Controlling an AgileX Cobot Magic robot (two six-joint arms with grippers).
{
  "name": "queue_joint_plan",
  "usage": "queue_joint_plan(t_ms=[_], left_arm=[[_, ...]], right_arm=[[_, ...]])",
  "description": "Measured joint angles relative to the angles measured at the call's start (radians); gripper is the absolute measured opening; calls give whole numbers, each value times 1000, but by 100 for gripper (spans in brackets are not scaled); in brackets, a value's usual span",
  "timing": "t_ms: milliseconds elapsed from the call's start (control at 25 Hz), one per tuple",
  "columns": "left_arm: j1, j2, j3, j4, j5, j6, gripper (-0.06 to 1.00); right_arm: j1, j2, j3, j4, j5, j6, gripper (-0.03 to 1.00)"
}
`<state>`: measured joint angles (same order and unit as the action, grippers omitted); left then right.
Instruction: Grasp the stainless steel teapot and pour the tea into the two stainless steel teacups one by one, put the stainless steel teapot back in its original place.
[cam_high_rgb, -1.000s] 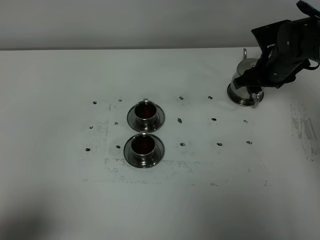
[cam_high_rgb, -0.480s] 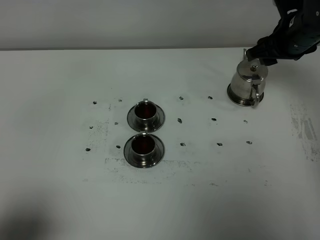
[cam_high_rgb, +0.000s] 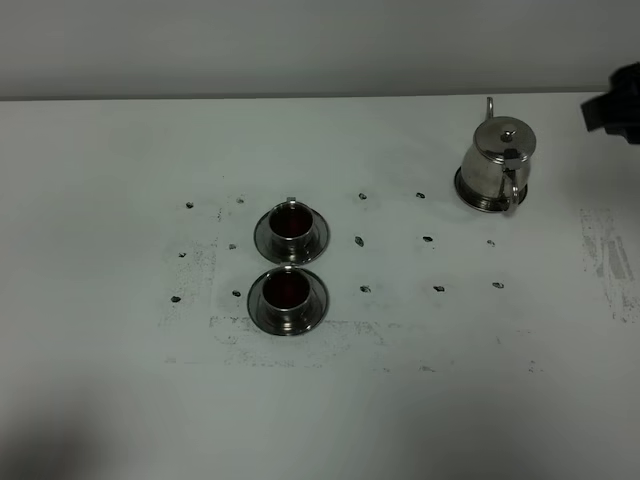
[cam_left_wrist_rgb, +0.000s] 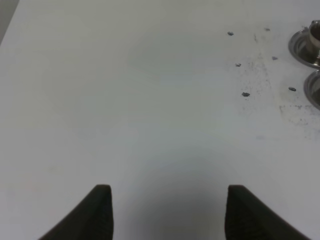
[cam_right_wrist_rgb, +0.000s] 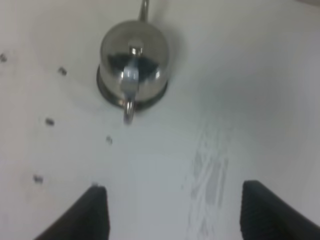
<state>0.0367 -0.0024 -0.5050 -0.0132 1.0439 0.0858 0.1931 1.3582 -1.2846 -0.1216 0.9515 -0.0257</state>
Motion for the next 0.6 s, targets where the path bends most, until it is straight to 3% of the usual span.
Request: queue_joint_plan(t_ms=[200,360,600], left_arm=[[0,0,0,0,0,0,49],[0,0,0,0,0,0,49],[0,0,0,0,0,0,49]], right_arm=[[6,-269,175,0,4,0,57],[12,-451,223,5,7,0,57],[12,-683,317,59,123,0,57]])
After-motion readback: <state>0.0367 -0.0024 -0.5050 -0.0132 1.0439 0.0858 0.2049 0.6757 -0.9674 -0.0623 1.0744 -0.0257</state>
